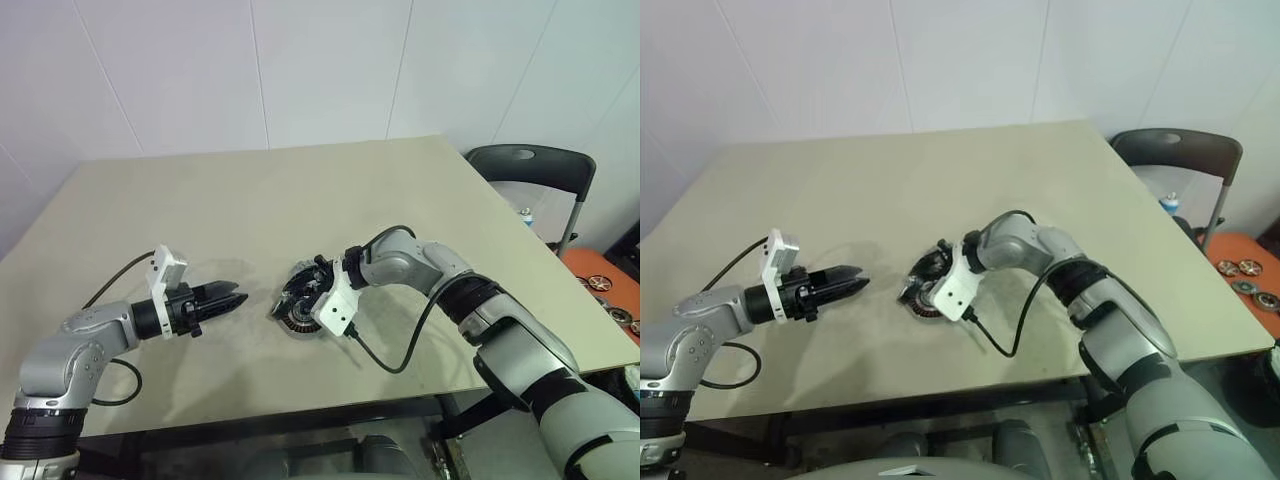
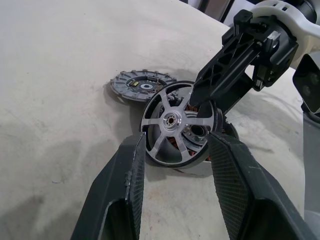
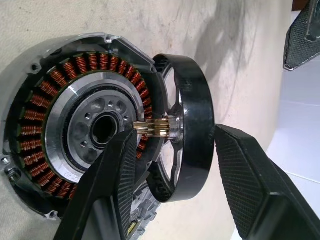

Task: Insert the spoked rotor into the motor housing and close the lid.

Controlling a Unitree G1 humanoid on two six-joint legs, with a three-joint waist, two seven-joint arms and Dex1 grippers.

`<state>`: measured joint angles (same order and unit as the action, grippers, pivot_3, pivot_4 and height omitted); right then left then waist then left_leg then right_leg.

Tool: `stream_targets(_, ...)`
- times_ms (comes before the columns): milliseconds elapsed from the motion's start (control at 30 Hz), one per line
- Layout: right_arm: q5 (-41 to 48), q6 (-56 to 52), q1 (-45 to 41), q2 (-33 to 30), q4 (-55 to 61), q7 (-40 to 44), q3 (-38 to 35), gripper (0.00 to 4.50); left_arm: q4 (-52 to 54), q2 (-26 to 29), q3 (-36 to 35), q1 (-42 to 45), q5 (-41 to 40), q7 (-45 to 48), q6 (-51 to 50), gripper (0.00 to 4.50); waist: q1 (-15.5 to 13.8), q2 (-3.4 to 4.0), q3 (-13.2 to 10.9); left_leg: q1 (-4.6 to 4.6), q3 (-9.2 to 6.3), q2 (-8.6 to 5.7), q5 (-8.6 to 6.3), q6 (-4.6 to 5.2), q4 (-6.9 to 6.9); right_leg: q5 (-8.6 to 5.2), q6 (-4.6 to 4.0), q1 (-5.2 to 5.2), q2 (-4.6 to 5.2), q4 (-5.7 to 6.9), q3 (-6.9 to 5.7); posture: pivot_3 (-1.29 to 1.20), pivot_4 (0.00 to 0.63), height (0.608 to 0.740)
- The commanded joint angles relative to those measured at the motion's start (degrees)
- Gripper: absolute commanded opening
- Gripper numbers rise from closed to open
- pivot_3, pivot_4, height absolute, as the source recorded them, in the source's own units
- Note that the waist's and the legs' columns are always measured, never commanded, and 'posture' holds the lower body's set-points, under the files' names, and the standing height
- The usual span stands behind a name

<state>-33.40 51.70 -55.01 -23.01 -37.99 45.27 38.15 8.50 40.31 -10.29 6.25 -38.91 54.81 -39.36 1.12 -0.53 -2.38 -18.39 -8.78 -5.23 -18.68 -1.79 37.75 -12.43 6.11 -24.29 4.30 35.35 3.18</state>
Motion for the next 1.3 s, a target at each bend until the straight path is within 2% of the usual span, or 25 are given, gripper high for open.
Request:
stream_targets(33, 0.04, 1.28, -1.84, -0.24, 0.55, -0.62, -0.45, 2.36, 1.54, 0.11, -1.21, 0.54, -0.22, -0.09, 1.06, 2.09, 0.02, 0.0, 0.0, 0.0, 0.0, 0.0, 0.0, 0.0, 0.0, 0.0, 0.0, 0.0, 0.0, 0.0, 0.0, 0.0, 0.0, 0.74)
stream_targets(133, 0.64, 1.39, -1.74, -0.4, 1.24, -0.17, -0.76, 1.66, 1.2, 0.16, -0.96, 1.04, -0.11, 0.0, 1.09, 2.09, 0.04, 0.0, 0.0, 0.0, 0.0, 0.0, 0.0, -0.01, 0.0, 0.0, 0.0, 0.0, 0.0, 0.0, 0.0, 0.0, 0.0, 0.74)
stream_targets(233, 0.89, 0.52, -1.42, -0.37, 2.01, -0.06, -1.19, 0.62, 0.77, 0.17, -0.7, 1.51, 0.07, 0.1, 1.13, 2.09, 0.04, 0.0, 0.0, 0.01, 0.0, 0.0, 0.0, -0.01, -0.01, 0.0, 0.0, 0.0, 0.0, 0.0, 0.0, 0.0, 0.0, 0.74)
stream_targets(267, 1.01, 0.3, -1.29, -0.36, 2.29, 0.05, -1.24, 0.4, 0.73, 0.22, -0.6, 1.58, 0.12, 0.2, 1.15, 2.09, 0.04, 0.0, 0.0, 0.01, 0.0, 0.0, 0.0, -0.01, -0.01, 0.0, 0.0, 0.0, 0.0, 0.0, 0.0, 0.0, 0.0, 0.74)
stream_targets(467, 1.52, -1.28, -0.96, -0.49, 3.18, 0.11, -1.75, 0.4, 0.29, 0.26, -0.28, 2.32, 0.37, 0.49, 1.11, 2.09, 0.03, 0.0, 0.0, 0.01, 0.0, 0.0, 0.01, -0.01, -0.02, 0.0, 0.0, -0.01, 0.0, 0.01, 0.0, 0.0, 0.0, 0.74)
stream_targets(533, 4.32, -3.2, -0.39, -0.26, 3.69, 2.06, -2.42, 0.4, 0.25, 0.25, -0.26, 2.4, 0.41, 0.55, 1.07, 2.09, 0.03, 0.0, 0.0, 0.01, 0.0, 0.0, 0.01, -0.03, -0.02, 0.0, 0.0, -0.01, 0.0, 0.01, 0.0, 0.0, 0.0, 0.74)
stream_targets(700, 21.25, -18.02, 4.67, 1.6, 10.9, 10.83, -8.34, 0.4, 0.63, 0.0, -0.18, 2.29, 0.34, 0.47, 0.76, 2.09, -0.02, -0.01, 0.0, 0.0, -0.03, 0.05, 0.01, -0.02, -0.07, 0.0, 0.0, -0.01, 0.0, -0.05, 0.0, 0.0, 0.0, 0.74)
stream_targets(900, 26.68, -28.41, 11.58, 0.61, 21.78, 9.81, -13.83, 0.4, 0.83, 0.22, -0.33, 2.02, 0.18, 0.7, 0.48, 2.09, -0.31, -0.01, 0.01, 0.01, -0.04, 0.05, 0.01, -0.02, -0.18, 0.0, 0.0, -0.03, 0.0, -0.09, -0.01, 0.0, 0.0, 0.74)
stream_targets(1067, 23.12, -27.36, 19.24, -1.53, 26.22, 3.51, -16.34, 0.4, -0.27, 0.99, -0.18, 2.96, 0.48, 1.61, 0.32, 2.09, -0.45, -0.02, 0.01, 0.01, 0.01, 0.04, 0.01, -0.02, -0.29, 0.0, 0.0, -0.05, 0.02, -0.15, 0.0, 0.0, 0.0, 0.74)
stream_targets(1300, 10.98, -13.47, 25.92, -1.88, 23.88, -16.23, -18.2, 0.4, -1.97, 1.46, 0.74, 5.26, 1.35, 2.82, 0.2, 2.09, -0.19, -0.02, 0.01, 0.06, 0.32, 0.0, 0.04, -0.06, -0.38, 0.0, 0.0, -0.09, 0.02, -0.13, 0.03, 0.0, 0.0, 0.74)
